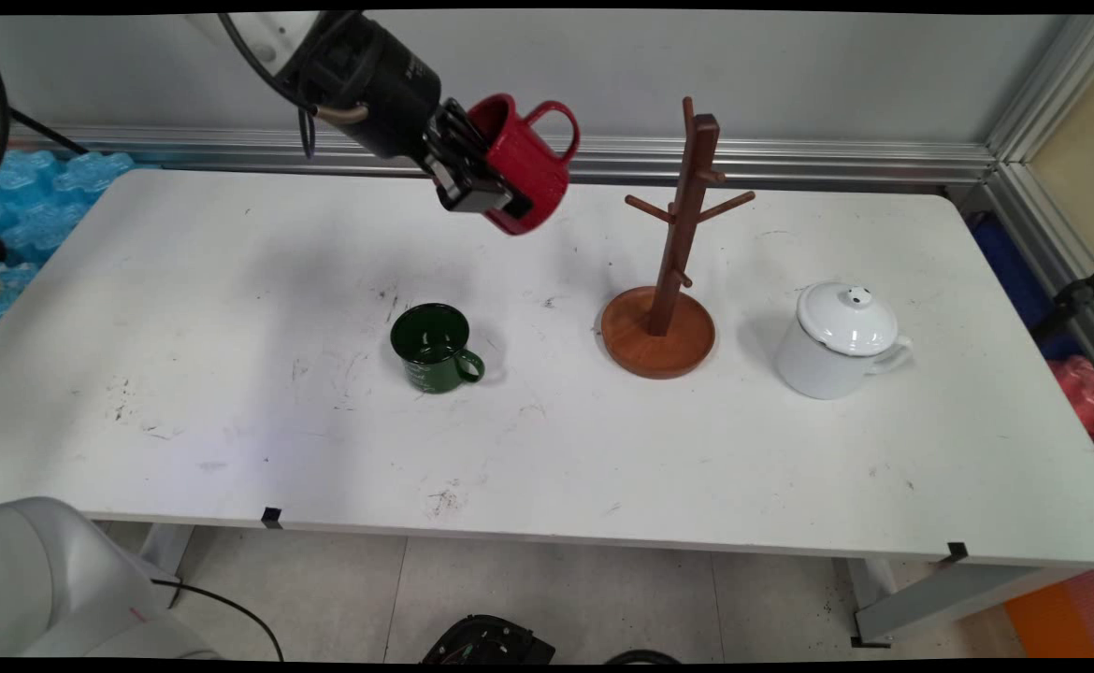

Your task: Place the picked object on the table

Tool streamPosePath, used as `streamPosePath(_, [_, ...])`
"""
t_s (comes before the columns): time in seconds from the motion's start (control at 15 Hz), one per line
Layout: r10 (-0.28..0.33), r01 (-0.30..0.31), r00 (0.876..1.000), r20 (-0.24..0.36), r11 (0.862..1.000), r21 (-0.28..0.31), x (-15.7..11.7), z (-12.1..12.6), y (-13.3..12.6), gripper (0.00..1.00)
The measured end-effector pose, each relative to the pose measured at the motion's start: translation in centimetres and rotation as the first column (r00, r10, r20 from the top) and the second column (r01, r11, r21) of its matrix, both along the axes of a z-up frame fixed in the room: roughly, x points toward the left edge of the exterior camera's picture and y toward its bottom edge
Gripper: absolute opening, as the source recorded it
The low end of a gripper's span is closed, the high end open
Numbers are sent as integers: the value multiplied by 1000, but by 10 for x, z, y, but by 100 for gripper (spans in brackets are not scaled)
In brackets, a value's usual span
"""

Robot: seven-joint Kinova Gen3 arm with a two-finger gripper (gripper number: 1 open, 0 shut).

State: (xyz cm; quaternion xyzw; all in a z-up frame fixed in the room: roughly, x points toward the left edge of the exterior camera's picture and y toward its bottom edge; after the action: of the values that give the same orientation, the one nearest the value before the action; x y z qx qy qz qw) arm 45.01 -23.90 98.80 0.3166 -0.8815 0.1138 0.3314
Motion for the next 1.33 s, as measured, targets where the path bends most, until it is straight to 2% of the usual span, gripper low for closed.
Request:
streamPosePath(0.27, [13, -12, 998, 69, 1000, -15, 11, 1, -14, 0])
streamPosePath(0.6, [22, -17, 987, 162, 999, -31, 24, -2, -34, 0])
streamPosePath(1.0, [18, -6, 958, 285, 999, -45, 38, -11, -62, 0])
streamPosePath(1.33, [-1, 18, 925, 379, 999, -42, 47, -25, -85, 0])
